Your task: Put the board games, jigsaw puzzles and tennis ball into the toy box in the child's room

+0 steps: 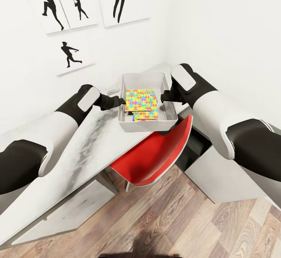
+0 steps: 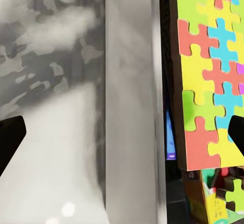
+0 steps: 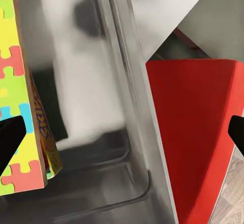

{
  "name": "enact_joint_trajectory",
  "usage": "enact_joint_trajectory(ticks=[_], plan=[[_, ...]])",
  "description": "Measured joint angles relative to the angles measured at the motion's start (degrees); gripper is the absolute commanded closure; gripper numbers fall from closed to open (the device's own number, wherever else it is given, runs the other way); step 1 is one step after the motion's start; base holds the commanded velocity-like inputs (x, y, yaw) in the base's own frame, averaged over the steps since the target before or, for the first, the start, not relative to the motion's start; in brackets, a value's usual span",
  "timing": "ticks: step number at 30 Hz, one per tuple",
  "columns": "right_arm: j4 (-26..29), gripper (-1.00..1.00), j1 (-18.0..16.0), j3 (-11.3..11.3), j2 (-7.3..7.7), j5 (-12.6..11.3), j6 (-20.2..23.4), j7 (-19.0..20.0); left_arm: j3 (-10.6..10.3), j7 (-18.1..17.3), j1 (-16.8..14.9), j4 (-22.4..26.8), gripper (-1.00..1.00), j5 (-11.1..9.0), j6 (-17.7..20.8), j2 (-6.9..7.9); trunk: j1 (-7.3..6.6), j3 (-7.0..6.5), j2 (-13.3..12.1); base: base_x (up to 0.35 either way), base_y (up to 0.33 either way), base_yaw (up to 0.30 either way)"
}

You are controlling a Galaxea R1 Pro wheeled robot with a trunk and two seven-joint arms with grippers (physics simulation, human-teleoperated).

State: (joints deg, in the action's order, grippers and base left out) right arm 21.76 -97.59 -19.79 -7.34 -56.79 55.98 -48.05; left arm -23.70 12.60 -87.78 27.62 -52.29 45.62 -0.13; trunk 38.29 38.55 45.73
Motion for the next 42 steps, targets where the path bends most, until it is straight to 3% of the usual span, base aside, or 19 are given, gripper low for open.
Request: enact_joint_trajectory(ticks=[26, 27, 30, 32, 36, 42], plan=[[-0.4, -1.0, 0.0, 0.0, 0.0, 0.0, 0.0, 0.0, 0.0, -0.05, 0.02, 0.0, -1.0, 0.07, 0.01, 0.0, 0.0, 0.0, 0.0, 0.0, 0.0, 0.0], [-0.39, -1.0, 0.02, 0.0, 0.0, 0.0, 0.0, 0.0, 0.0, -0.04, 0.02, 0.0, 1.0, 0.07, 0.0, 0.0, 0.0, 0.0, 0.0, 0.0, 0.0, 0.0], [-0.37, -1.0, 0.02, 0.0, 0.0, 0.0, 0.0, 0.0, 0.0, -0.01, 0.02, 0.0, 1.0, 0.07, -0.05, 0.0, 0.0, 0.0, 0.0, 0.0, 0.0, 0.0], [-0.36, -1.0, 0.01, 0.0, 0.0, 0.0, 0.0, 0.0, 0.17, -0.18, 0.0, 0.07, 1.0, -1.82, -0.36, -0.03, -0.01, -0.01, 0.01, 0.0, 0.0, 0.0], [-0.35, -1.0, 0.01, 0.0, 0.0, 0.0, 0.0, 0.0, 0.1, 0.02, -0.03, 0.04, 1.0, 0.18, -0.08, 0.01, -0.01, -0.01, 0.01, 0.0, 0.0, 0.0], [-0.35, -1.0, 0.02, 0.0, 0.0, 0.0, 0.0, 0.0, 0.13, -0.01, -0.02, 0.08, 1.0, -0.23, -0.11, 0.0, -0.01, -0.01, 0.01, 0.0, 0.0, 0.0]])
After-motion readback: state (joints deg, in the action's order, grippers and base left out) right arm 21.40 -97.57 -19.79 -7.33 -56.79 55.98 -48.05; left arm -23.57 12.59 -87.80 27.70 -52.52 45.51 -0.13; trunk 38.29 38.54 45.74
